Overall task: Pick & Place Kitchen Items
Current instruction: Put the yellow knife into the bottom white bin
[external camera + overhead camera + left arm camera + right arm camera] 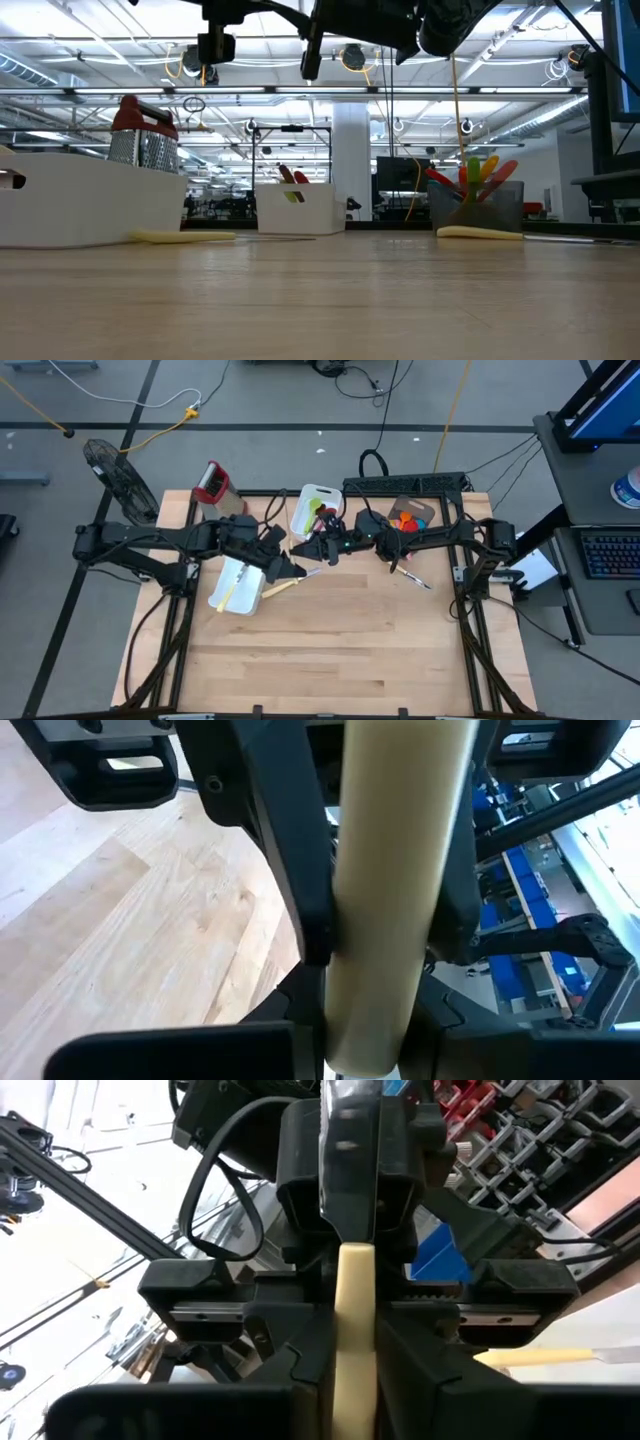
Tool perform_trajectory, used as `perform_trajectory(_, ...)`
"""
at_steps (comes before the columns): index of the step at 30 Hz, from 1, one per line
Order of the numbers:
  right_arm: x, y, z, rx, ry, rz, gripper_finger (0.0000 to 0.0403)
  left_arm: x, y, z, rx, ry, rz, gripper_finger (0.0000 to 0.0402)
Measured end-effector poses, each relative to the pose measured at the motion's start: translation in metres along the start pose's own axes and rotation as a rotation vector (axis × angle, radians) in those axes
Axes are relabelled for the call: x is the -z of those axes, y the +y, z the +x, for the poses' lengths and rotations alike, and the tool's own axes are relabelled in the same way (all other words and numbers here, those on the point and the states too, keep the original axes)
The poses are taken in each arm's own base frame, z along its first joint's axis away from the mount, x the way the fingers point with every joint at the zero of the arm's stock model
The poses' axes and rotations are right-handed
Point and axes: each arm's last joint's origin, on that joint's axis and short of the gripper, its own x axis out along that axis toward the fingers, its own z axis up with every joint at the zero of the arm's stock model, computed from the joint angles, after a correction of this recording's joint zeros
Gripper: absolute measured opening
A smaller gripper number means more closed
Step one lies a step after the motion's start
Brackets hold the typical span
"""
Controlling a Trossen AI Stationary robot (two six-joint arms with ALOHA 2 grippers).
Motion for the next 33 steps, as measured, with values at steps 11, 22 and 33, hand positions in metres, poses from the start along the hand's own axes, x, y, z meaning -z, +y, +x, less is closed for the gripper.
perform_trajectory(11,0.004,-0.004,0.000,0.015,0.080,0.042,0.0095,0.005,0.005,-0.001,-0.055,0.043,-0.056,0.0063)
perform_trajectory(22,0.016,-0.017,-0.003,0.100,0.251,0.122,0.0142,0.015,0.019,-0.005,-0.235,0.103,-0.186,0.0063)
perform_trajectory(33,0.019,-0.019,-0.008,0.017,0.425,0.153,0.0144,0.042,0.026,-0.022,-0.419,0.329,-0.370,0.0063)
